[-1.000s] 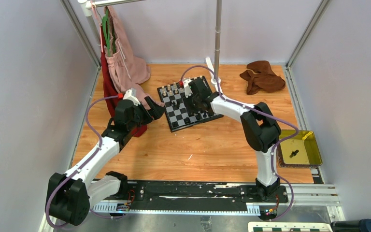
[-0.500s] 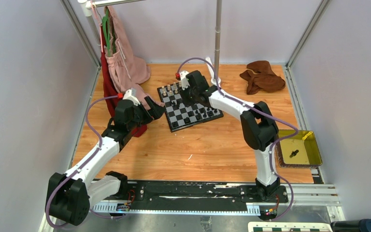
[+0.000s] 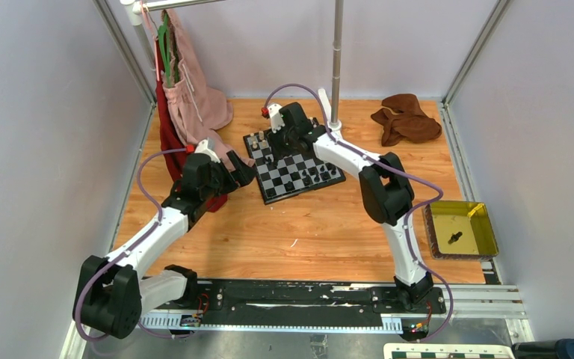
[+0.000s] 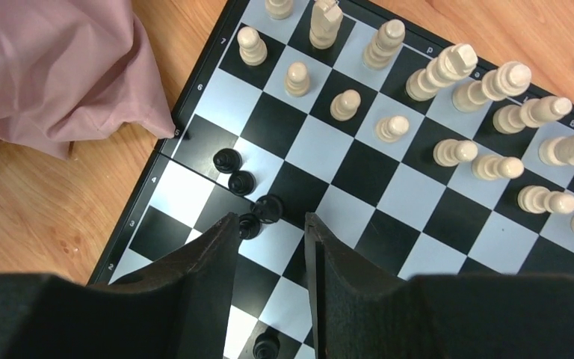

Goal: Set up the chess pieces on the board
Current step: Pick up the chess piece from the chessboard.

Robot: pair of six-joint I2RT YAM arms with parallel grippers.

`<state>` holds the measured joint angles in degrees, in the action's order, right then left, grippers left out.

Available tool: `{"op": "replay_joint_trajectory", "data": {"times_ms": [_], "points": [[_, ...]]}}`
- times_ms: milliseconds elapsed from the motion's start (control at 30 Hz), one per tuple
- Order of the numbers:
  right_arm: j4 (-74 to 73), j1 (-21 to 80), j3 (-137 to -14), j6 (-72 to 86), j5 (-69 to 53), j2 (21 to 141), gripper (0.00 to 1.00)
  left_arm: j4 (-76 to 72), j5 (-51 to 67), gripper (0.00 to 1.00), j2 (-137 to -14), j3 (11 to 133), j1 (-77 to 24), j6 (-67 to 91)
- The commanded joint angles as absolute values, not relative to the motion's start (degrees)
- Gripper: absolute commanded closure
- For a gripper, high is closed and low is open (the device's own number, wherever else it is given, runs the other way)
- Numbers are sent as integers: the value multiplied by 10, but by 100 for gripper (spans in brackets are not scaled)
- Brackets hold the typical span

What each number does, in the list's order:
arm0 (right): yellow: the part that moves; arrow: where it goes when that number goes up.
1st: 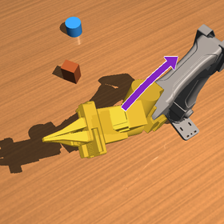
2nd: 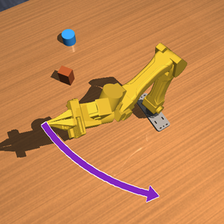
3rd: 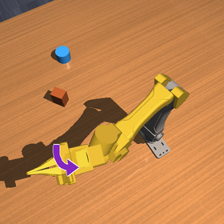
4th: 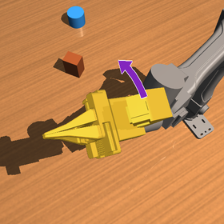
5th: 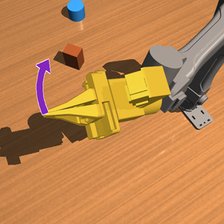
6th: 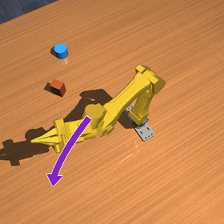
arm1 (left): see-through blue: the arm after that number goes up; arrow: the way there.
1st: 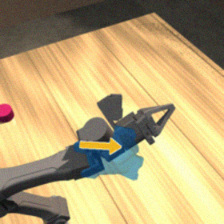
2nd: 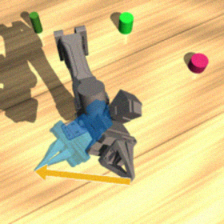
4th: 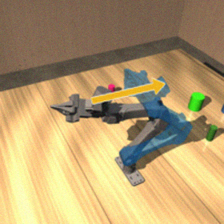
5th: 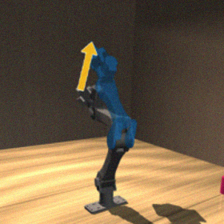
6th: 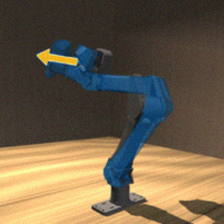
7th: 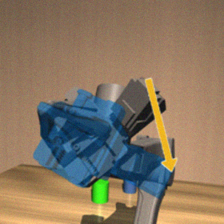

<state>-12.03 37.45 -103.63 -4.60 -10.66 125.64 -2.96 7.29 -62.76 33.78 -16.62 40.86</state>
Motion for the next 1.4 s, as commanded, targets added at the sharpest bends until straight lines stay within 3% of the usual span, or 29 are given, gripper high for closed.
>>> {"op": "replay_joint_trajectory", "data": {"times_ms": [0, 800, 1200, 1367], "points": [[-143, 374, -1067, -58, -123, 1282, 58, -49, 70, 0, -639, 356, -162, 397], [-147, 373, -1093, -48, -132, 1323, 59, -43, 70, 0, -652, 371, -158, 378], [-158, 370, -1114, -48, -134, 1340, 67, -44, 82, 0, -666, 373, -148, 371], [-164, 369, -1125, -47, -136, 1346, 75, -42, 87, 0, -670, 377, -143, 369]]}}
